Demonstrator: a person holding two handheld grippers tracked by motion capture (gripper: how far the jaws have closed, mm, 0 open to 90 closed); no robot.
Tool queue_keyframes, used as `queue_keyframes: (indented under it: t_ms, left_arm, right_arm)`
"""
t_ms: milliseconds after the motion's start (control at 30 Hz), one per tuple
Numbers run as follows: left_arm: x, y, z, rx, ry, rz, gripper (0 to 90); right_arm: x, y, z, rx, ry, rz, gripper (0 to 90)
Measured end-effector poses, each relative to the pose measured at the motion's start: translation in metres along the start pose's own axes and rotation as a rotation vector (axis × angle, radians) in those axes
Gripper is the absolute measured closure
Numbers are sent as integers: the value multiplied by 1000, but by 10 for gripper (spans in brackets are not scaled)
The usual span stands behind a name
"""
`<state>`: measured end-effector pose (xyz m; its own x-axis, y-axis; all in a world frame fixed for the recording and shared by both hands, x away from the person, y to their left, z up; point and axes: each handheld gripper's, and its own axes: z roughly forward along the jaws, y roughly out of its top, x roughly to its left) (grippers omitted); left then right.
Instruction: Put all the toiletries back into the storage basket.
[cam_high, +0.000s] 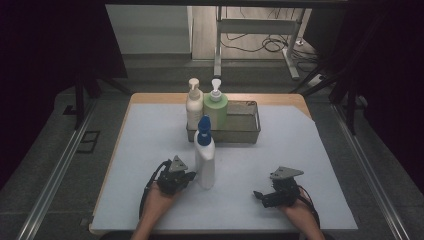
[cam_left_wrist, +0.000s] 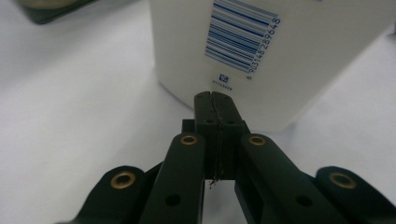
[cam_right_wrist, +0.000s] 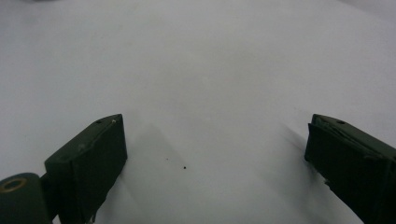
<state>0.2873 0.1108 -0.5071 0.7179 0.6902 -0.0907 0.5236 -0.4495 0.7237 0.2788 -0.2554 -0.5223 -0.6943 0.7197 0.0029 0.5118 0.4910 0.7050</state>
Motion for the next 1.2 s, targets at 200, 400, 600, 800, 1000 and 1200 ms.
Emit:
queue_keyframes:
  t_ms: [200,400,600,800,1000,1200]
  left_arm:
    - [-13,4,5,5,-42,36,894]
    - [-22,7,10,11,-66,63,893]
    - [-31,10,17,12,-91,84,893]
    - [-35,10,18,26,-75,106,871]
    - [-30,5,8,9,-68,75,760]
    - [-27,-1,-2,-3,-37,44,597]
  right_arm:
    - [0,0,0,1,-3,-2,53]
    - [0,0,0,4,-2,-2,53]
    - [0,0,0,3,-1,-1,53]
    - [0,1,0,5,-1,0,53]
    - [0,1,0,10,1,3,54]
    - [0,3,-1,18,14,-4,58]
